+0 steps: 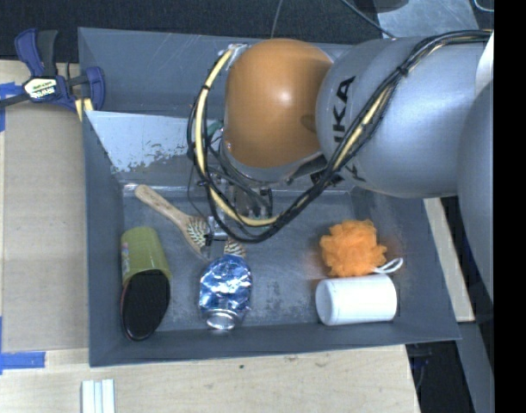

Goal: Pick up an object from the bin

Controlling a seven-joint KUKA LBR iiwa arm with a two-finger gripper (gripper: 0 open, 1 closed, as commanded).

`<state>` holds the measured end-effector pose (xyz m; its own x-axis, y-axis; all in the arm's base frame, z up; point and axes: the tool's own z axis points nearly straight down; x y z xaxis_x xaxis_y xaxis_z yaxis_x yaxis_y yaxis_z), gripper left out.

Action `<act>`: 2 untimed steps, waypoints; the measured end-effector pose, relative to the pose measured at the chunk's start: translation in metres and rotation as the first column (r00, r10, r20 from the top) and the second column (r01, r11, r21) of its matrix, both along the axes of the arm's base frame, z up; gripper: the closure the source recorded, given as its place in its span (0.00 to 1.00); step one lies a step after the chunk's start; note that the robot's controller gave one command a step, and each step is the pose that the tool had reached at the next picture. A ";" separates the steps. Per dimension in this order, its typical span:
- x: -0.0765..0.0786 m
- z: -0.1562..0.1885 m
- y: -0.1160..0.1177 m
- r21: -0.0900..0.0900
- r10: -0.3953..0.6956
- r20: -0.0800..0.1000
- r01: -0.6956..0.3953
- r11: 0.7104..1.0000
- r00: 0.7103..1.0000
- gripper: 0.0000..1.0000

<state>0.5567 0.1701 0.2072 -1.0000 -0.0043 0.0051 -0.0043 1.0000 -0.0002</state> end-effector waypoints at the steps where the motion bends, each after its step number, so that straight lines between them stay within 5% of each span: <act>1: 0.001 0.005 -0.001 0.001 -0.004 0.008 0.004 1.000 1.000 0.00; 2: -0.007 -0.005 -0.089 -0.003 0.046 0.008 -0.046 0.999 0.999 0.00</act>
Offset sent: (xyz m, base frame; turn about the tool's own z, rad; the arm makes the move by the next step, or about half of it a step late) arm 0.0000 0.0000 0.0000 0.0000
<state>0.5496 0.0808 0.2019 -0.9987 -0.0500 -0.0032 -0.0500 0.9987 -0.0036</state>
